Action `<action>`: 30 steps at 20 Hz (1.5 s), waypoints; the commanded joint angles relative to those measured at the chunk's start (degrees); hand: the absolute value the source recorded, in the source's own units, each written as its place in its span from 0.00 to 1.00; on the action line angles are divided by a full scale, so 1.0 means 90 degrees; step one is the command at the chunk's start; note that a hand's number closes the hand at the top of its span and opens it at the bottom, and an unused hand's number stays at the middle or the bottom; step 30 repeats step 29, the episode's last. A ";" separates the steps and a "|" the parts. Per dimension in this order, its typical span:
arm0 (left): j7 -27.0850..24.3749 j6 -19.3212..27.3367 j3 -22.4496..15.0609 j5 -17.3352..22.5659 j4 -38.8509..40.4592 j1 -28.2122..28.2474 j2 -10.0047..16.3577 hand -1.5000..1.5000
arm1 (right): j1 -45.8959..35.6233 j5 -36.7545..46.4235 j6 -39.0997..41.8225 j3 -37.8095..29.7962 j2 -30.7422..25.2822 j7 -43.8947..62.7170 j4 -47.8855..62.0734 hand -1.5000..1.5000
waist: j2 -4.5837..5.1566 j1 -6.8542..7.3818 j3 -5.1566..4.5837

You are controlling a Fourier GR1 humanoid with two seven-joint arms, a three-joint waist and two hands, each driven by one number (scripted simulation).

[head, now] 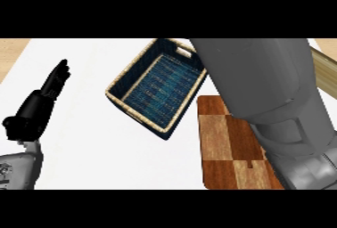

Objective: Pick the eggplant from the cutting board and place it in the basket

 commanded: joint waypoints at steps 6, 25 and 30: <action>0.0048 0.0101 -0.0007 -0.0095 0.0044 -0.0188 -0.0063 0.50 | -0.0102 -0.0549 0.0478 -0.0345 0.0250 0.0456 0.0397 0.00 | 0.0005 -0.0052 0.0004; 0.0083 0.0130 -0.0087 -0.0186 -0.0092 0.0022 -0.0150 0.50 | 0.0908 0.0338 -0.3821 -0.1176 -0.0539 0.0430 -0.1244 0.00 | -0.0010 -0.0130 0.0011; 0.0094 0.0188 0.0101 -0.0146 0.0043 0.0046 -0.0091 0.50 | 0.1556 0.0101 -0.3181 -0.1483 -0.1096 0.0558 -0.2539 0.00 | -0.0066 -0.0305 0.0016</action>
